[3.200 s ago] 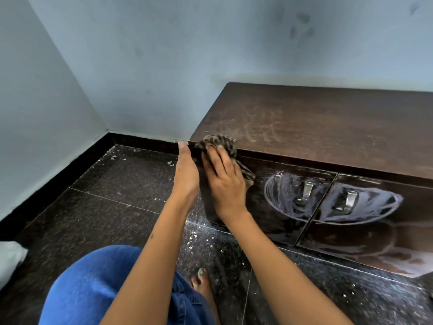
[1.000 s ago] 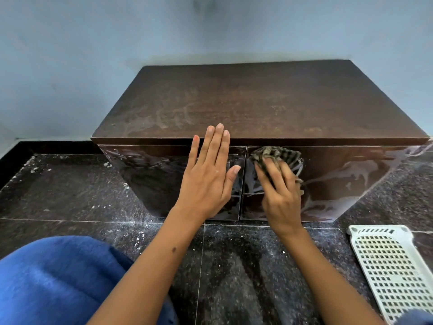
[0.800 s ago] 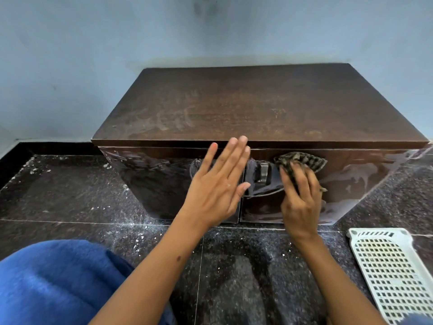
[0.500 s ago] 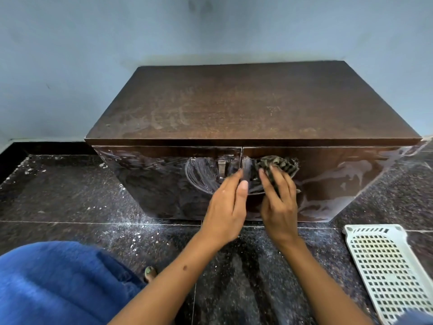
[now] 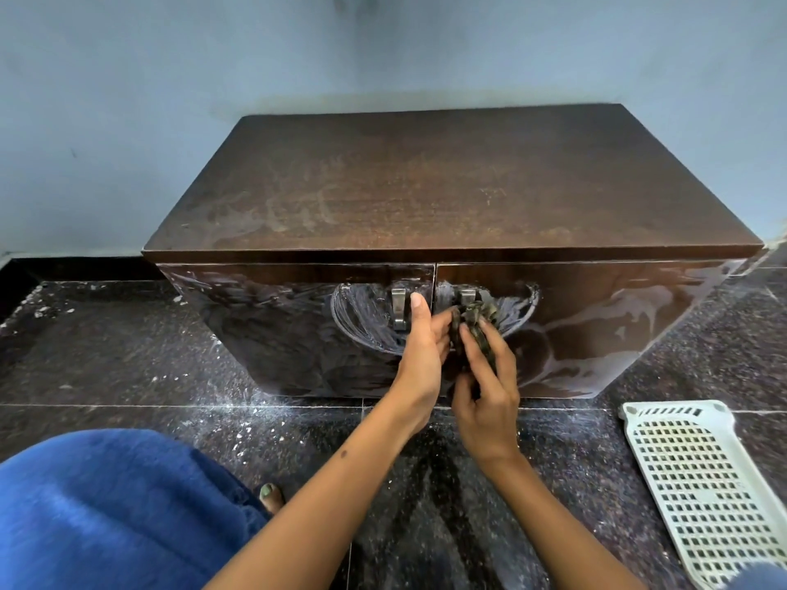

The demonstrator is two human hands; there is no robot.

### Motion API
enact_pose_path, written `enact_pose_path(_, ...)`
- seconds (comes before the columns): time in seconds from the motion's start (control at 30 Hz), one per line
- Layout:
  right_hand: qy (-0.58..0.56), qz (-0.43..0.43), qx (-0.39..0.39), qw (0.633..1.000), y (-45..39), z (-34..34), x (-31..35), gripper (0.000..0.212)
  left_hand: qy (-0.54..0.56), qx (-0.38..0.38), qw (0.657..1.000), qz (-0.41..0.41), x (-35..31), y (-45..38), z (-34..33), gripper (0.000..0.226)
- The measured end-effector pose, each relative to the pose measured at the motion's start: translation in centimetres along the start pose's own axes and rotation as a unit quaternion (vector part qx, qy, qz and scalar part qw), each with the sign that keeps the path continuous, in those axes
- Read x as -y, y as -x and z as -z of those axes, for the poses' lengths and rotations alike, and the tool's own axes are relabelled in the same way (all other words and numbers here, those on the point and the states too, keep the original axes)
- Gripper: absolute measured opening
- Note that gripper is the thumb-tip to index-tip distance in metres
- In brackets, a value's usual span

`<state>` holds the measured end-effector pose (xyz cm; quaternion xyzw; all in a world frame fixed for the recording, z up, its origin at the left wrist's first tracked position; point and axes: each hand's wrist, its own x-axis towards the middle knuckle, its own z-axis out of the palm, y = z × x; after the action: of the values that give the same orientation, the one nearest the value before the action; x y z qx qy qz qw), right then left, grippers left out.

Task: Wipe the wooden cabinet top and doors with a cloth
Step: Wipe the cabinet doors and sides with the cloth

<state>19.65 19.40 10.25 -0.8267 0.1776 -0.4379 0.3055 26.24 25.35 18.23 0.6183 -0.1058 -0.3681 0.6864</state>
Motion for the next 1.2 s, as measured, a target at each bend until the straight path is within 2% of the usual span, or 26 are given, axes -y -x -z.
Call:
enact_pose_path(0.1,-0.024,-0.040,-0.037,0.998,-1.3,-0.1,0.7,0.052,0.003,0.011,1.000,0.001,-0.4,-0.1,0.2,0.075)
enact_pose_path(0.23,0.025,0.041,0.018,0.999,-2.0,0.1,0.5,0.046,0.040,0.009,0.999,0.005,-0.4,-0.1,0.2,0.067)
enact_pose_path(0.4,0.011,0.012,0.032,0.999,0.2,0.2,-0.5,0.055,0.073,0.016,0.997,0.012,-0.2,-0.1,0.5,0.081)
enact_pose_path(0.5,-0.002,-0.007,0.014,1.000,-0.7,0.1,0.3,0.051,0.087,0.022,0.996,0.019,0.0,-0.2,0.5,0.083)
enact_pose_path(0.6,0.038,0.027,0.020,0.999,-2.1,-0.2,0.8,0.043,0.121,0.033,0.992,0.027,0.1,-0.2,0.5,0.085)
enact_pose_path(0.7,0.047,0.027,0.031,0.998,-0.9,0.0,0.4,0.046,0.140,0.038,0.989,0.028,0.1,-0.1,0.7,0.086)
enact_pose_path(0.83,-0.017,-0.019,0.032,0.999,0.4,-0.1,0.7,0.055,0.128,0.040,0.991,0.025,-0.1,0.0,0.8,0.085)
enact_pose_path(0.97,-0.055,-0.029,-0.013,0.998,-2.1,-0.2,1.1,0.050,0.101,0.044,0.994,0.004,-0.3,0.1,0.6,0.083)
enact_pose_path(1.13,-0.069,-0.064,-0.004,0.996,-0.9,0.2,1.2,0.051,0.032,0.035,0.999,-0.010,-0.3,0.2,0.4,0.087)
enact_pose_path(1.2,-0.102,-0.103,-0.014,0.989,-0.8,0.1,1.5,0.051,0.007,0.027,1.000,-0.010,-0.5,0.1,0.4,0.086)
